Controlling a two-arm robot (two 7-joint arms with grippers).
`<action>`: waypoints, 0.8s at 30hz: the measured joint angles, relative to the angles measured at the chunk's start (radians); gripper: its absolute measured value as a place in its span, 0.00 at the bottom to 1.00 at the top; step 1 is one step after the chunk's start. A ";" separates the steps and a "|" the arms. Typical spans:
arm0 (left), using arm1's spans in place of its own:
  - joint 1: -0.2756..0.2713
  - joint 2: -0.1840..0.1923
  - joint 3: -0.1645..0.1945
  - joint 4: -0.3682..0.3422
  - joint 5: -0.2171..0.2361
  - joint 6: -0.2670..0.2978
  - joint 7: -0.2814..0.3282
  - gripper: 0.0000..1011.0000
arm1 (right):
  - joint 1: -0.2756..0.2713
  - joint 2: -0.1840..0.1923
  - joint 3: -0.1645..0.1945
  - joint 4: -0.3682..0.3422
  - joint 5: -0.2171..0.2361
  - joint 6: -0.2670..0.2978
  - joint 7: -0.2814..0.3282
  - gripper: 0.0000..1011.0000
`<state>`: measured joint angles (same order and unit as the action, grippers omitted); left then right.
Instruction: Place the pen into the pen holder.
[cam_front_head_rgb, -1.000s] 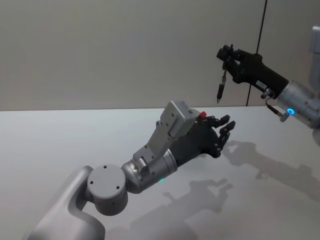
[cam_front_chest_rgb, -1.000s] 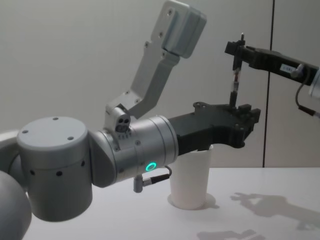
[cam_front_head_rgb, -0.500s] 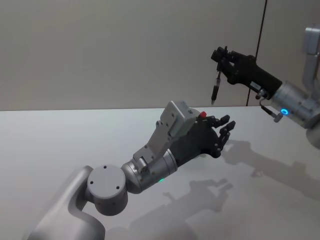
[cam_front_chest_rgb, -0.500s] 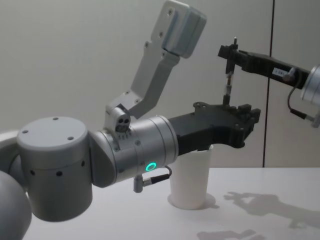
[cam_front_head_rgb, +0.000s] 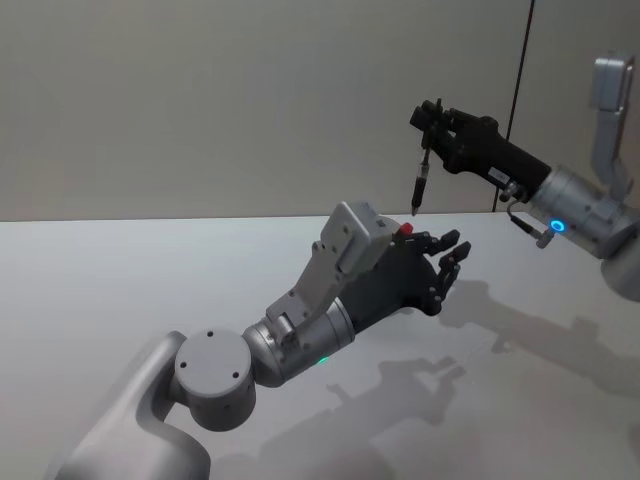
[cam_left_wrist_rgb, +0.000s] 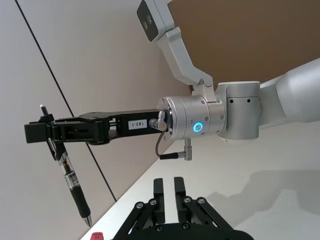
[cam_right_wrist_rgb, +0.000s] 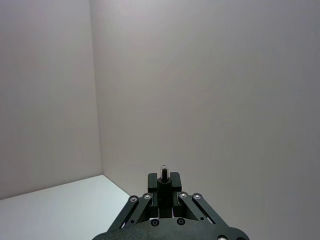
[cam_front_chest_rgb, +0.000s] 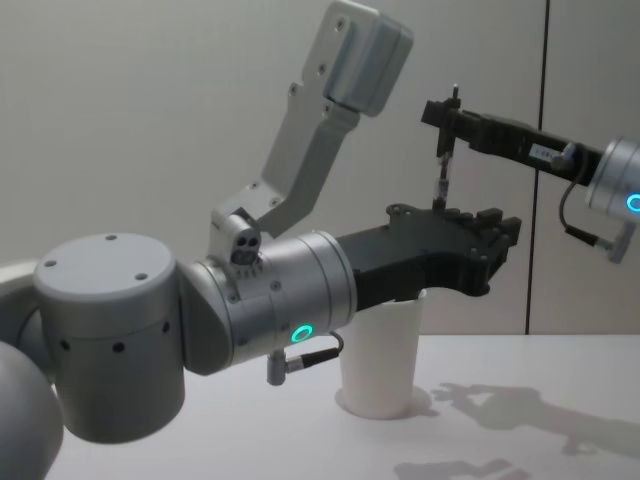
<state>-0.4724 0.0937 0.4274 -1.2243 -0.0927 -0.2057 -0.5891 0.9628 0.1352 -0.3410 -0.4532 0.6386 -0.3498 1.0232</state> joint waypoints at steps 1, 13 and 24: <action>0.000 0.000 0.000 0.000 0.000 0.000 0.000 0.13 | 0.002 -0.001 -0.001 0.005 0.001 0.000 0.002 0.13; 0.000 0.000 0.000 0.000 0.000 0.000 0.000 0.13 | 0.031 -0.023 -0.014 0.072 0.003 0.000 0.019 0.13; 0.000 0.000 0.000 0.000 0.000 0.000 0.000 0.13 | 0.065 -0.046 -0.024 0.155 -0.002 -0.019 0.031 0.13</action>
<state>-0.4724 0.0937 0.4273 -1.2243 -0.0927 -0.2058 -0.5891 1.0278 0.0895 -0.3649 -0.2977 0.6369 -0.3683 1.0543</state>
